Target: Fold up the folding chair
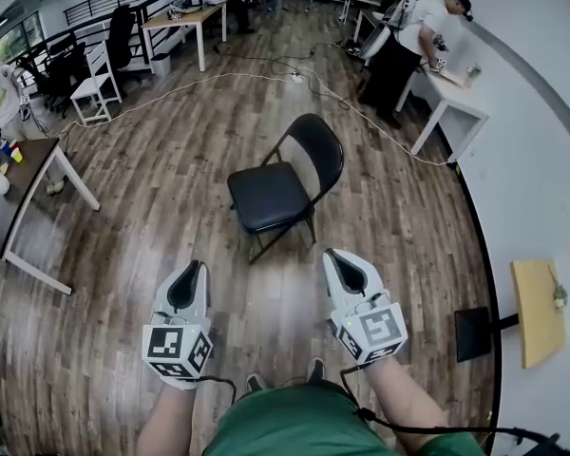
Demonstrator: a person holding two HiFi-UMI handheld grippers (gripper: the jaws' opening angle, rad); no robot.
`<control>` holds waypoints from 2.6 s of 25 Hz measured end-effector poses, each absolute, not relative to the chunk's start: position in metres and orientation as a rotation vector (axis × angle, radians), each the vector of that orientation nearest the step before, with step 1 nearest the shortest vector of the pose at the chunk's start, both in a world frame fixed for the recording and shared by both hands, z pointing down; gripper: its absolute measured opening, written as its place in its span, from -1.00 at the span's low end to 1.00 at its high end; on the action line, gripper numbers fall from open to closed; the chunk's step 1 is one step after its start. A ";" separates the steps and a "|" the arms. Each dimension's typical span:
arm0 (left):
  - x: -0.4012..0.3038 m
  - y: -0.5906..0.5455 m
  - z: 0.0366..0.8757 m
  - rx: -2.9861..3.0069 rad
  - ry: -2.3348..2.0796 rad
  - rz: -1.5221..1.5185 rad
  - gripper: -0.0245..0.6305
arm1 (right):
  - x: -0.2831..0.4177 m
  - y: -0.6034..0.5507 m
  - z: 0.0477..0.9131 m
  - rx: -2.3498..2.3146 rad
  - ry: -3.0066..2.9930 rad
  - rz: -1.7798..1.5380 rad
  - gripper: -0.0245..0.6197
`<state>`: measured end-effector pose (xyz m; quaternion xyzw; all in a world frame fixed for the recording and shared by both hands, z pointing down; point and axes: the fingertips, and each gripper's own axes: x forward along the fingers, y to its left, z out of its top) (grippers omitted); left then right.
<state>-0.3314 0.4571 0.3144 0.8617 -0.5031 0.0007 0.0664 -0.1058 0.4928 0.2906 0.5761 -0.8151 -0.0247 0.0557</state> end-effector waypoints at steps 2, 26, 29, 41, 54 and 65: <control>-0.340 0.453 0.314 2.604 -1.512 -0.001 -0.78 | -0.113 0.489 0.290 1.763 -2.464 -0.077 -0.91; -0.256 0.327 0.323 2.551 -1.586 0.106 -0.78 | -0.028 0.345 0.321 1.708 -2.541 0.067 -0.91; -0.235 0.311 0.326 2.534 -1.614 0.139 -0.78 | -0.010 0.324 0.325 1.652 -2.584 0.080 -0.91; -0.169 0.265 0.325 2.513 -1.681 0.184 -0.78 | 0.038 0.280 0.331 1.469 -2.625 -0.023 -0.91; -0.156 0.180 0.343 2.523 -1.650 0.193 -0.78 | 0.061 0.217 0.344 1.499 -2.536 -0.044 -0.91; -0.157 0.020 0.385 2.580 -1.477 0.240 -0.86 | 0.065 0.068 0.374 1.565 -2.384 0.042 -0.91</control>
